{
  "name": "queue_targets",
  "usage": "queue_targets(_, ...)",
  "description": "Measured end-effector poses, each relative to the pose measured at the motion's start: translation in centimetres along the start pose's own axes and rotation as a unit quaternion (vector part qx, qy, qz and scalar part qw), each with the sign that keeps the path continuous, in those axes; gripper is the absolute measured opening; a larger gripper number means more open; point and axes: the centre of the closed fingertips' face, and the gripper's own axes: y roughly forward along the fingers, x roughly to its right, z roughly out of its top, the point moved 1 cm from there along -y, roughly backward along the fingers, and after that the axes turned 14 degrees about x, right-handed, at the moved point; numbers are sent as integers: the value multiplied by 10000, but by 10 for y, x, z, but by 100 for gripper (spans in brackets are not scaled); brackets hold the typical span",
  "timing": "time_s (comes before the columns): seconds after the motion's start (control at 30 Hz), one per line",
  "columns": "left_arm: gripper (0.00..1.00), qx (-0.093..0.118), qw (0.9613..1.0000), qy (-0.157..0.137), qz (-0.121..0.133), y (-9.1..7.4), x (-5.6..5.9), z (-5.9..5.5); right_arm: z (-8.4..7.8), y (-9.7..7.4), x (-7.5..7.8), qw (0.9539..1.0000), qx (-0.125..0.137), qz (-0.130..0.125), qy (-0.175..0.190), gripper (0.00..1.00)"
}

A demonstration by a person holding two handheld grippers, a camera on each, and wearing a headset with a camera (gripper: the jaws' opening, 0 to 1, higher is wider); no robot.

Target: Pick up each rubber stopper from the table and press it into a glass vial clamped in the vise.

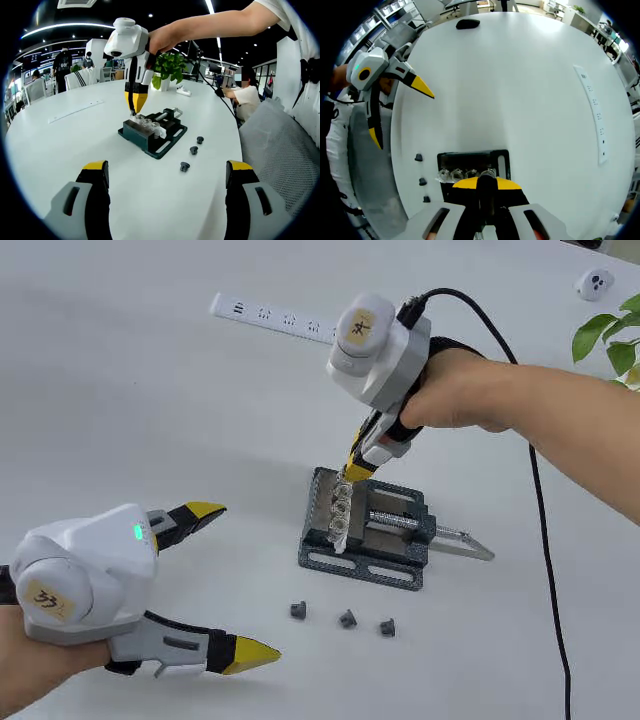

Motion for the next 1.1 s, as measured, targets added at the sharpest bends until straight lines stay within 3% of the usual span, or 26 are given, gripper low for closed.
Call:
queue_targets(0.2, 97, 2, 10000, 2, -12, 2, 1, 1, -1, 1, 1, 9999, -80, -46, -79, 4)
queue_targets(0.5, 97, -7, 10000, -2, 7, 1, 1, 2, -4, 0, -3, 9995, 147, -63, -268, 7)
queue_targets(1.1, 97, 1, 10000, -11, 22, 2, 2, 3, -2, -3, 0, 9991, 297, -124, -286, 11)
